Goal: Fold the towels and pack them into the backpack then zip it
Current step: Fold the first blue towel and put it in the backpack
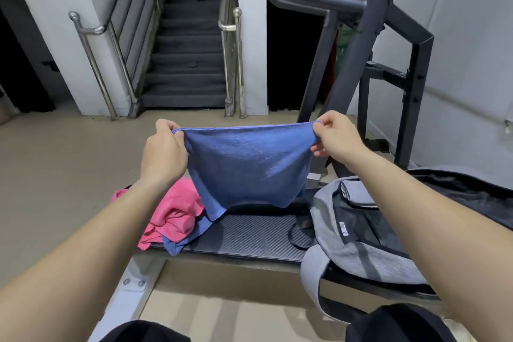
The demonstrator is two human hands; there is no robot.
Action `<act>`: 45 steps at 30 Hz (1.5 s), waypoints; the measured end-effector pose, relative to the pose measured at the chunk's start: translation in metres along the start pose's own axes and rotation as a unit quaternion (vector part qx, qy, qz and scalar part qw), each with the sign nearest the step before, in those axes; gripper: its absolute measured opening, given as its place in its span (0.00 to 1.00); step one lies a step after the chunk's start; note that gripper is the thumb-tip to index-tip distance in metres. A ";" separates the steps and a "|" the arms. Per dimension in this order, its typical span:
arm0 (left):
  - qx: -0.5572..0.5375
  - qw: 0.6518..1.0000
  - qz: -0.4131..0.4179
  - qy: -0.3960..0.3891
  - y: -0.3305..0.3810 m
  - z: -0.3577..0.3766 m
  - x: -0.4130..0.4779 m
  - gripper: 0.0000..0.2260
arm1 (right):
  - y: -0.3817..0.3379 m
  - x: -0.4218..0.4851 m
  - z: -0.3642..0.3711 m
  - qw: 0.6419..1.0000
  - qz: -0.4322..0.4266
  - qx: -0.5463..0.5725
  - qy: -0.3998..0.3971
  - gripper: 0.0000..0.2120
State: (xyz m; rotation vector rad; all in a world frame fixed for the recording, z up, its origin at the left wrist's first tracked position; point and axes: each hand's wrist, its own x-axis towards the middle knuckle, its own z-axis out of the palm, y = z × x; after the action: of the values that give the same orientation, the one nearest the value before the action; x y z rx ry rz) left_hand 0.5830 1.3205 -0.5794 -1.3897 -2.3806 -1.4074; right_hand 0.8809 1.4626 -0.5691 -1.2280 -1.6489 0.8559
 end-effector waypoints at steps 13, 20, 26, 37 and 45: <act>-0.029 0.990 0.109 0.080 0.073 -0.047 -0.011 0.06 | -0.018 -0.049 -0.018 0.993 0.053 -0.095 -0.048 0.08; -0.023 0.993 0.087 0.073 0.066 -0.059 -0.020 0.06 | -0.014 -0.063 -0.029 0.995 0.025 -0.094 -0.022 0.07; 0.019 0.995 0.066 0.071 0.047 -0.070 -0.030 0.09 | -0.019 -0.072 -0.036 0.995 0.028 0.052 -0.075 0.07; 0.072 0.996 0.007 0.046 0.006 -0.030 -0.012 0.09 | -0.001 -0.039 -0.006 0.997 0.026 -0.021 -0.068 0.08; 0.061 0.996 -0.039 -0.059 -0.074 0.092 0.042 0.07 | 0.077 0.040 0.078 0.984 0.099 -0.093 -0.117 0.05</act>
State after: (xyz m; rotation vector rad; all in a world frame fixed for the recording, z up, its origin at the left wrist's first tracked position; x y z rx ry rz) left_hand 0.5389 1.4010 -0.6647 -1.4005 -2.5722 -1.2049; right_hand 0.8311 1.5204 -0.6566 -1.4860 -1.8480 1.0177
